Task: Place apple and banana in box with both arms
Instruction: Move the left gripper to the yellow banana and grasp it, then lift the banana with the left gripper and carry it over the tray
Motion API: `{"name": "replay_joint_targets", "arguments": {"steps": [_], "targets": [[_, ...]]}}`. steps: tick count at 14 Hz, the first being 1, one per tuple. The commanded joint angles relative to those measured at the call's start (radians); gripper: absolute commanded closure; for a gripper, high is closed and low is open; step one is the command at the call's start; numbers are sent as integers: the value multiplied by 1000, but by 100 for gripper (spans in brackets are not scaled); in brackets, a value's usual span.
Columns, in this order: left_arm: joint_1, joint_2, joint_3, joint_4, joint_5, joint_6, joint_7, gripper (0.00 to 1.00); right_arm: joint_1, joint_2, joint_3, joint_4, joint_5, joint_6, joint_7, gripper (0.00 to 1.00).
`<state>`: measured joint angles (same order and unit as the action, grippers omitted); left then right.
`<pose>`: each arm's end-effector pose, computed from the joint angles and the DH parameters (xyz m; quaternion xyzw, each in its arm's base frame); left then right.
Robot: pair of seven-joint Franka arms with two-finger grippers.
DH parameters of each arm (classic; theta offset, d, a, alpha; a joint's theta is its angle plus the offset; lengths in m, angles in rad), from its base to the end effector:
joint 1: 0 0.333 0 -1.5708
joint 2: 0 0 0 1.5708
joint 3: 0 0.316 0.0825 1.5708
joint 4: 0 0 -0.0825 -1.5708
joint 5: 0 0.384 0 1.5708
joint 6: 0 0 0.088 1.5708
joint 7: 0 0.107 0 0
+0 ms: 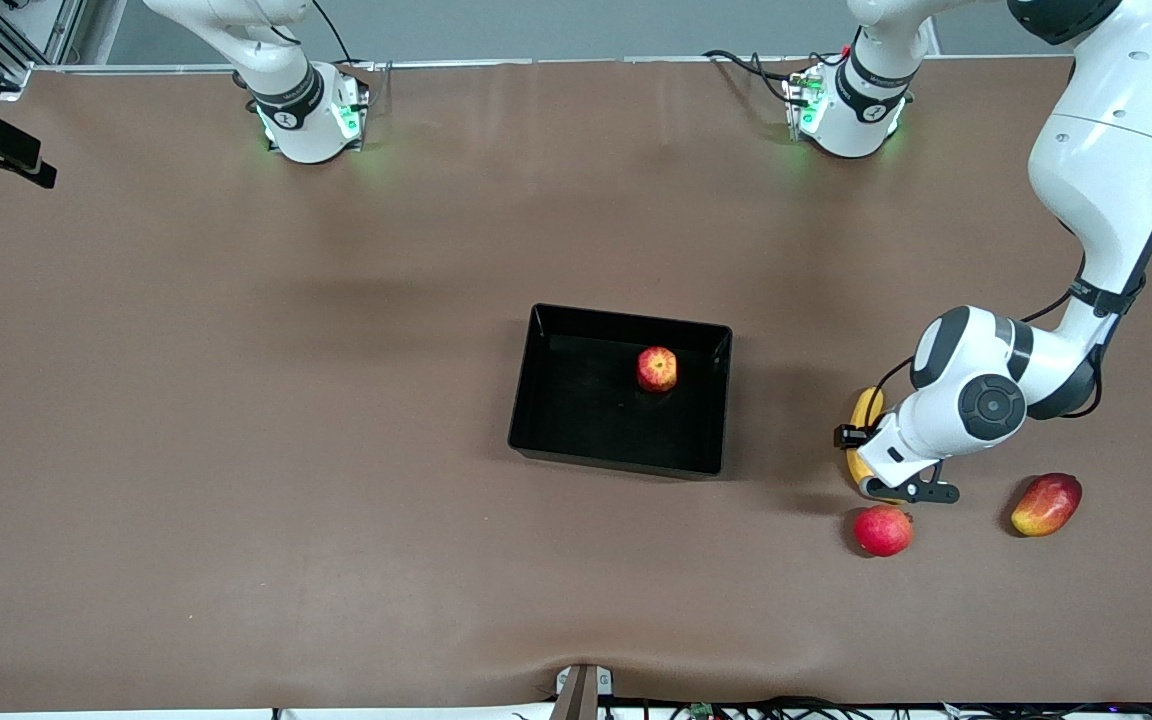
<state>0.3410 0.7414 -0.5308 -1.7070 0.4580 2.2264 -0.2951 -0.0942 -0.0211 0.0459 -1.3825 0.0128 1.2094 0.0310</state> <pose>0.6559 -0.0791 0.1974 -0.9978 0.0487 0.0447 0.0062 0.5046 -0.0224 0.6921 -0.9964 0.0378 0.0759 0.0063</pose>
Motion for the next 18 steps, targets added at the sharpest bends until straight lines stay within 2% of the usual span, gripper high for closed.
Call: {"name": "replay_joint_targets", "arguments": {"steps": [1,3,7,12,15,18], "targets": [[9,-7,3,-10,8,9,4,77,-19,-17,12,-16,-5,12,-14,0],[10,-17,3,-8,10,-1,5,100,-19,-17,12,-16,-5,18,-14,0],[4,-109,-14,-6,8,-94,-5,100,-21,-17,12,-18,-4,51,-14,0],[-2,-243,-125,16,-12,-191,-31,100,-22,-7,12,-16,-5,56,-14,0],[-7,-247,-234,42,-13,-261,-186,100,-22,-6,12,-16,-4,56,-14,0],[-59,-235,-293,102,-16,-287,-260,100,-22,-6,12,-18,-2,55,-13,0]]}}
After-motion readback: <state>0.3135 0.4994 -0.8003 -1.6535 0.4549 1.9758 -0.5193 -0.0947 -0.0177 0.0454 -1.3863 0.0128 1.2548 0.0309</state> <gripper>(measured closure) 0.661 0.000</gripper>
